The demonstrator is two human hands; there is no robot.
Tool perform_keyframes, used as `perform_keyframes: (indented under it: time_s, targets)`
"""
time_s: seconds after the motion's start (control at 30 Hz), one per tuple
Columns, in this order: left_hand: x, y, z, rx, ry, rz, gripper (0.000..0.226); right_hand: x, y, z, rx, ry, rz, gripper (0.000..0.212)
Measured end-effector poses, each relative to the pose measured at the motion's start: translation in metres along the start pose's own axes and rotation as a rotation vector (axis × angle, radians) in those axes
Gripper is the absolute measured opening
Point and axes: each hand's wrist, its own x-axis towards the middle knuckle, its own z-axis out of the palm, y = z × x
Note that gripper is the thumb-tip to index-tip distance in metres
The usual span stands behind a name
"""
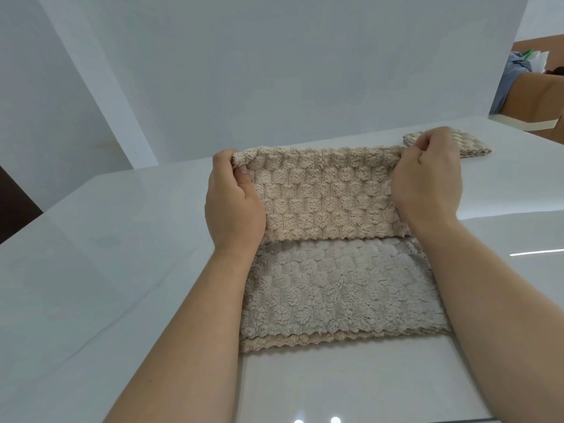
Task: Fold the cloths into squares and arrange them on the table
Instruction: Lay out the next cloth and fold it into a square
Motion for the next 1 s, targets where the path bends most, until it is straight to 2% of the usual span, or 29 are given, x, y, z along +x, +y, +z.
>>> perform_keyframes:
  time_s: [0.13, 0.27, 0.37, 0.47, 0.57, 0.7, 0.83, 0.93, 1.0]
  targets:
    - [0.000, -0.001, 0.000, 0.038, 0.027, -0.041, 0.018, -0.003, -0.002, -0.001, 0.150, -0.060, -0.011, 0.012]
    - [0.001, -0.002, 0.000, 0.035, 0.025, -0.052, 0.018, -0.004, -0.002, 0.000, 0.228, -0.091, -0.045, 0.028]
    - [0.002, -0.003, 0.001, 0.004, 0.022, -0.061, 0.018, 0.002, 0.002, 0.003, 0.268, -0.119, 0.023, 0.044]
    - [0.003, -0.003, 0.001, -0.027, 0.021, -0.083, 0.020, 0.012, 0.012, 0.009, 0.257, -0.104, 0.046, 0.024]
    - [0.003, -0.002, 0.002, -0.052, -0.001, -0.093, 0.025, 0.011, 0.011, 0.010, 0.269, -0.109, 0.067, 0.025]
    - [0.005, -0.003, 0.003, -0.098, -0.029, -0.128, 0.028, 0.001, 0.003, 0.005, 0.108, -0.058, -0.041, 0.027]
    - [0.011, -0.009, 0.006, -0.159, -0.069, -0.238, 0.015, -0.003, -0.001, -0.001, -0.063, -0.008, -0.096, 0.035]
    - [0.015, -0.016, 0.009, -0.261, -0.116, -0.380, 0.015, 0.000, -0.001, -0.004, -0.117, -0.044, -0.090, 0.036]
    - [0.014, -0.017, 0.009, -0.253, -0.138, -0.408, 0.013, 0.004, 0.002, -0.003, -0.143, -0.103, -0.066, 0.034]
